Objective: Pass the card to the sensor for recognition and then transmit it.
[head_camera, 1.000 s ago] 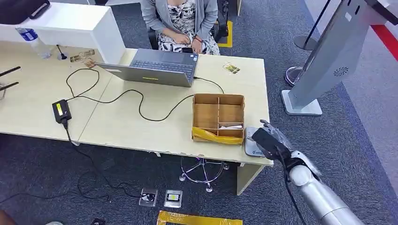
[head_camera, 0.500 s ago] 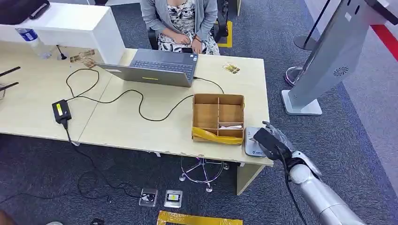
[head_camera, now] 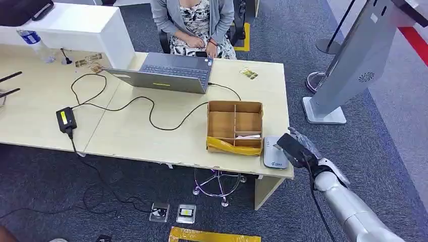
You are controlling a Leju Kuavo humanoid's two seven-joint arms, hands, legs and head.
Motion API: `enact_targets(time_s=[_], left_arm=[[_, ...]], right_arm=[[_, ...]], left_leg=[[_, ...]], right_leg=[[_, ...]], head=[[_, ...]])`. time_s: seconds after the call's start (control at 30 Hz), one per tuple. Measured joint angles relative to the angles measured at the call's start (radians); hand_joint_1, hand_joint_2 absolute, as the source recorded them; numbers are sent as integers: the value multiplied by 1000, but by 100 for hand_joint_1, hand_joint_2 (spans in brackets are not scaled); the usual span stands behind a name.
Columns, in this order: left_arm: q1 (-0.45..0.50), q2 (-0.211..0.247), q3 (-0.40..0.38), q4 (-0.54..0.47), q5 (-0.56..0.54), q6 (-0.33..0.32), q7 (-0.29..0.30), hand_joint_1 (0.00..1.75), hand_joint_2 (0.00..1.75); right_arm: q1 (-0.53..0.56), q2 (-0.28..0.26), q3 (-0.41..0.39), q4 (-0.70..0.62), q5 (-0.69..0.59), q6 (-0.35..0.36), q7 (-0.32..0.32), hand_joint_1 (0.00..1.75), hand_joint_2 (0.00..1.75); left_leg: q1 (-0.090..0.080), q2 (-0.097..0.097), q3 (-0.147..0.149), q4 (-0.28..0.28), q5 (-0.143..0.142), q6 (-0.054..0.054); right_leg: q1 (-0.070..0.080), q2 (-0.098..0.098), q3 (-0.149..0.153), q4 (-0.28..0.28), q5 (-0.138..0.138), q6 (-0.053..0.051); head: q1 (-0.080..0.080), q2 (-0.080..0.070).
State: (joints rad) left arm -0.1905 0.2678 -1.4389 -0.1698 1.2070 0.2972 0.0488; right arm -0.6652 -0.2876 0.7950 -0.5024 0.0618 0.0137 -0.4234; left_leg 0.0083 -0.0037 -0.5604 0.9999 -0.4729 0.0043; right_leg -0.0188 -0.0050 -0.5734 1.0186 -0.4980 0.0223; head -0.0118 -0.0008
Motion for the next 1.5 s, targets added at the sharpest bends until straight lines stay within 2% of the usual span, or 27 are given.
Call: enact_targets(time_s=[0.33, 0.53, 0.8, 1.03, 1.4, 1.5], left_arm=[[0, 0, 0, 0, -23, 3, -21, 0, 0], [-1, -2, 0, 0, -39, 2, -42, 0, 0], [-20, -2, 0, 0, -60, -8, -38, 0, 0], [-27, 0, 0, 0, -77, -21, -28, 0, 0], [-41, -5, -1, 0, -95, -41, -18, 0, 0], [-40, -6, -1, 0, -96, -45, -18, 0, 0]], right_arm=[[-41, 11, 0, 32, 35, -6, 2, 175, 175], [-122, 45, 2, 37, 85, -18, 19, 175, 175], [-243, 90, 5, 37, 191, -31, 66, 175, 175], [-303, 125, 5, 42, 201, -24, 87, 175, 175], [-343, 175, 0, 55, 214, -29, 127, 175, 175], [-343, 179, -24, 61, 200, -28, 131, 175, 175]], left_leg=[[0, 0, -1, 0, 0, 0], [0, 0, -1, 0, 0, 0], [0, 0, -1, 0, 1, 0], [0, 0, -1, 0, 1, 0], [0, 0, -1, 0, 1, 0], [0, 0, -1, 0, 1, 0]], right_leg=[[0, 0, 0, 0, 1, -1], [0, 0, -1, 0, 1, -1], [0, 0, -1, 1, 1, -1], [0, 0, -1, 0, 1, -1], [0, 0, -1, 1, 1, -1], [0, 0, -1, 0, 1, -1]], head=[[0, 0], [0, 0], [0, 0], [0, 0], [0, 0], [0, 0]])
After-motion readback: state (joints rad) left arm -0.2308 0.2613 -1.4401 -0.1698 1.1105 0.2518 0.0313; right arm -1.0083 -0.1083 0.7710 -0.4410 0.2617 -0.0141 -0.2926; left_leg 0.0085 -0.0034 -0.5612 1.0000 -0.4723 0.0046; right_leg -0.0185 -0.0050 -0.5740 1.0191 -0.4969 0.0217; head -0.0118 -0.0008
